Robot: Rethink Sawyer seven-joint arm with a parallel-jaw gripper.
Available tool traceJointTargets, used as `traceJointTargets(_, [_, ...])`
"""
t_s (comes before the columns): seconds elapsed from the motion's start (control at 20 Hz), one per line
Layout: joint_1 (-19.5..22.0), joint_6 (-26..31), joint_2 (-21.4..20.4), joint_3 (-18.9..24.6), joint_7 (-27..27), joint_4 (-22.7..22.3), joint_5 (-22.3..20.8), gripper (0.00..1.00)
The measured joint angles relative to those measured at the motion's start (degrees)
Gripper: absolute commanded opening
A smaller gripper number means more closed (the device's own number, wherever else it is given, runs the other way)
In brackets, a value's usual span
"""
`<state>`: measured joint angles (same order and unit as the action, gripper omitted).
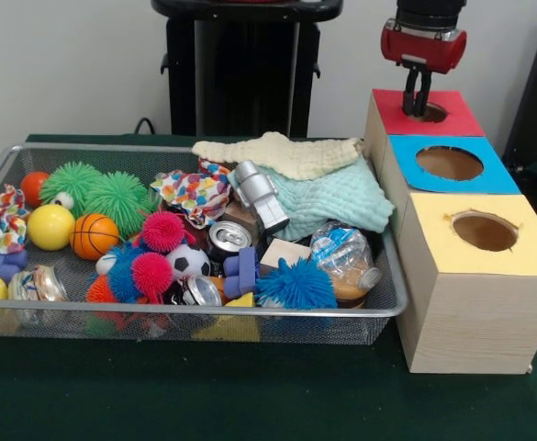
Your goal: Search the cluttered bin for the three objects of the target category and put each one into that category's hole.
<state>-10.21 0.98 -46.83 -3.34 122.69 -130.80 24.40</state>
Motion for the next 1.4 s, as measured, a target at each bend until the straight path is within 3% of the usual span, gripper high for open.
traceJointTargets(0.55, [-1.4, 1.7, -1.1, -1.7, 0.0, -0.1, 0.0, 0.0])
traceJointTargets(1.05, [-6.0, 13.4, -2.8, -9.4, 0.0, 2.2, 0.0, 0.0])
traceJointTargets(1.4, [-5.2, 13.2, -2.8, -11.3, 0.0, 3.7, -1.0, 0.0])
